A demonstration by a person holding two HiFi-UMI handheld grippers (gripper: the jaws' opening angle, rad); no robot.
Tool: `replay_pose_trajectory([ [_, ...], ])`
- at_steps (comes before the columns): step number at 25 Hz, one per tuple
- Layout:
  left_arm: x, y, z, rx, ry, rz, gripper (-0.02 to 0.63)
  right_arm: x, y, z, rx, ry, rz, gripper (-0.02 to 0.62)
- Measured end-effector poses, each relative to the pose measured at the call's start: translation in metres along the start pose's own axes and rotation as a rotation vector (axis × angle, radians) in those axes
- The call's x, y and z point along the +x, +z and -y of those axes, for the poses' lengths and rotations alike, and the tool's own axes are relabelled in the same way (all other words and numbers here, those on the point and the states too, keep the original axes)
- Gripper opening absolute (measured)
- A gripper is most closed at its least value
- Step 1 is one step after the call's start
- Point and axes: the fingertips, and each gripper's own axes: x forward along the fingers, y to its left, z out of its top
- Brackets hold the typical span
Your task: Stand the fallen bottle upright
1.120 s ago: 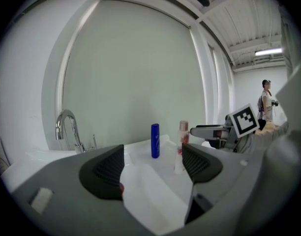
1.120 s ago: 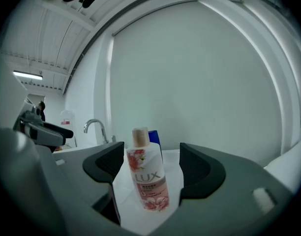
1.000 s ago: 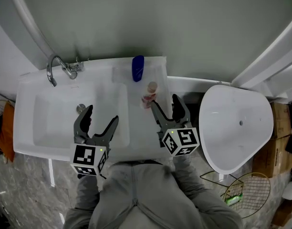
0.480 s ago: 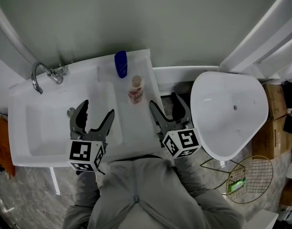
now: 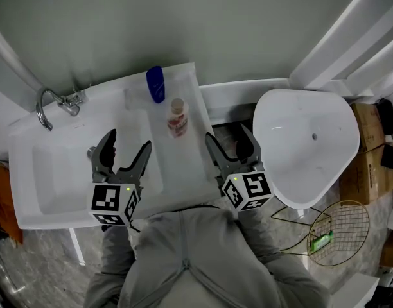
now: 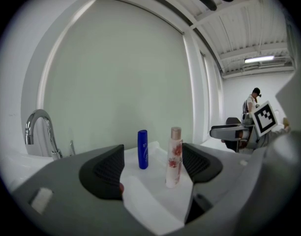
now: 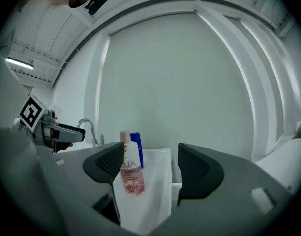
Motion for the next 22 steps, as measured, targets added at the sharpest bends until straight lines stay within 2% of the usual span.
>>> replay_pose_trajectory([
  [22,0.003,-0.002,-0.011,-0.001,0.012,-0.012,0.420,0.014,-0.004,-0.004,-0.008,0.015,-0.026,0.337],
])
